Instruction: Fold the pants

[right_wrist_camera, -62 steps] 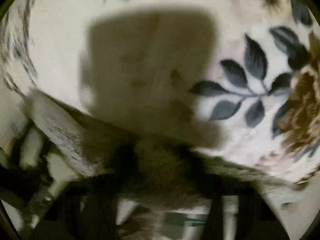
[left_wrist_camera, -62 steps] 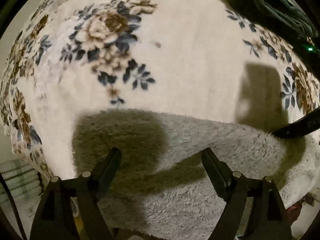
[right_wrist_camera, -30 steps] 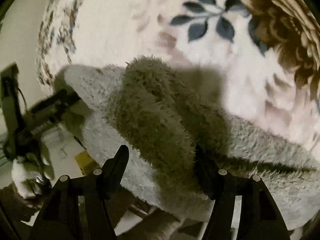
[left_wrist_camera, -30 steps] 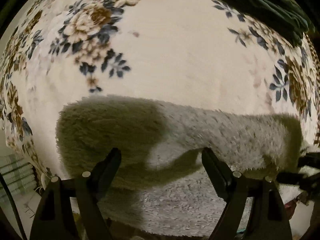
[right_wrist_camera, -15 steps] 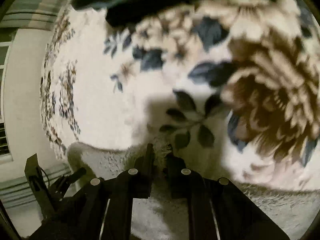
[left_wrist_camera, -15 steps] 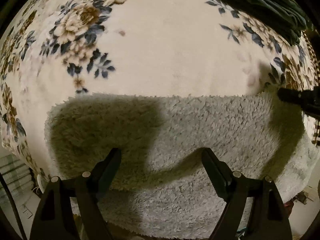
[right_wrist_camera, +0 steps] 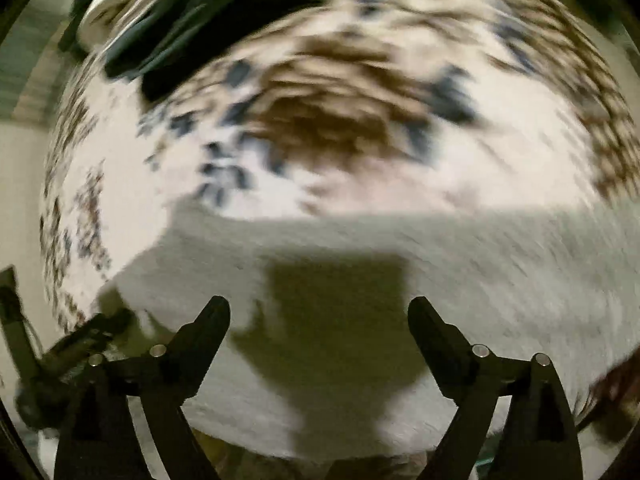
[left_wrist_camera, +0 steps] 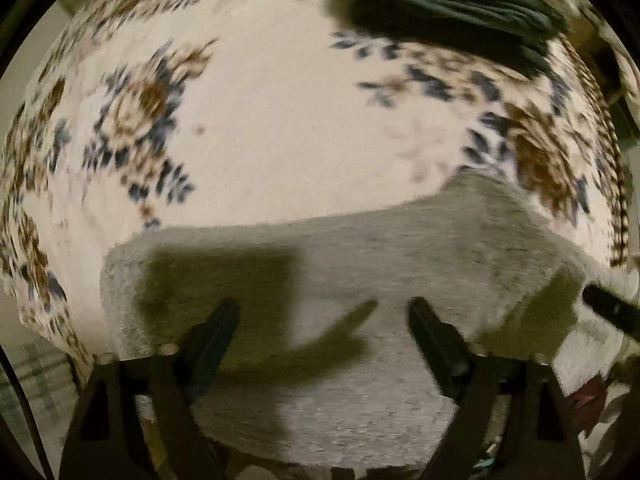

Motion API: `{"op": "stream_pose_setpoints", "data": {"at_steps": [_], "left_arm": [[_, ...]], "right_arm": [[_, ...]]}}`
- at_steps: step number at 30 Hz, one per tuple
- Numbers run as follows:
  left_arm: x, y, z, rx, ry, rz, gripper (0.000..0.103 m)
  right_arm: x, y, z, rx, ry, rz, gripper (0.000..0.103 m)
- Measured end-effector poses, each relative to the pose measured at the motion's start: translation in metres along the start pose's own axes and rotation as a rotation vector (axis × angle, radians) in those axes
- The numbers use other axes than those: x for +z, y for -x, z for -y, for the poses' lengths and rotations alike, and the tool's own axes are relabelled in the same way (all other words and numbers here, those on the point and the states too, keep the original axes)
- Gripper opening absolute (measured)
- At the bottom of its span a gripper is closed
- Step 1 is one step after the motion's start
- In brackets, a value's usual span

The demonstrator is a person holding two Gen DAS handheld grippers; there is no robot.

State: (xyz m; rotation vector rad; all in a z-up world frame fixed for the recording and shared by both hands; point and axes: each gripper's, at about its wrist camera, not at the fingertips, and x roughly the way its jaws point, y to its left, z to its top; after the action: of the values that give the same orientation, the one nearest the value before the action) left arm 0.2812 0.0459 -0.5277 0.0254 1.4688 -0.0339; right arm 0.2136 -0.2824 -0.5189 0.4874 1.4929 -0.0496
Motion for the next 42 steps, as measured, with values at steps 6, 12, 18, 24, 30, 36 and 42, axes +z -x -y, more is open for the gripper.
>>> {"op": "stream_pose_setpoints", "data": {"at_steps": [6,12,18,24,30,36,42], "left_arm": [[-0.011,0.016,0.082,-0.004,-0.094,0.03,0.102],[-0.034,0.004,0.169,-0.029,-0.185,-0.003,0.102],[-0.066,-0.025,0.262,-0.092,-0.244,-0.122,0.102],[-0.087,-0.055,0.331,-0.101,-0.315,-0.197,0.102],[-0.091,-0.081,0.365,-0.035,-0.368,-0.233,0.102],[-0.084,-0.1,0.367,-0.013,-0.342,-0.266,0.103],[-0.076,-0.109,0.366,-0.009,-0.328,-0.275,0.103]], "right_arm": [[-0.05,0.012,0.096,-0.032,-0.201,0.072,0.097],[-0.096,0.045,0.24,0.048,-0.49,0.169,0.097],[-0.139,0.054,0.393,0.219,-0.829,0.258,0.097],[-0.156,0.03,0.503,0.405,-0.977,0.359,0.097],[-0.137,0.012,0.531,0.485,-0.868,0.382,0.096],[-0.121,0.021,0.511,0.637,-0.775,0.465,0.081],[-0.128,-0.009,0.503,0.696,-0.808,0.394,0.07]]}}
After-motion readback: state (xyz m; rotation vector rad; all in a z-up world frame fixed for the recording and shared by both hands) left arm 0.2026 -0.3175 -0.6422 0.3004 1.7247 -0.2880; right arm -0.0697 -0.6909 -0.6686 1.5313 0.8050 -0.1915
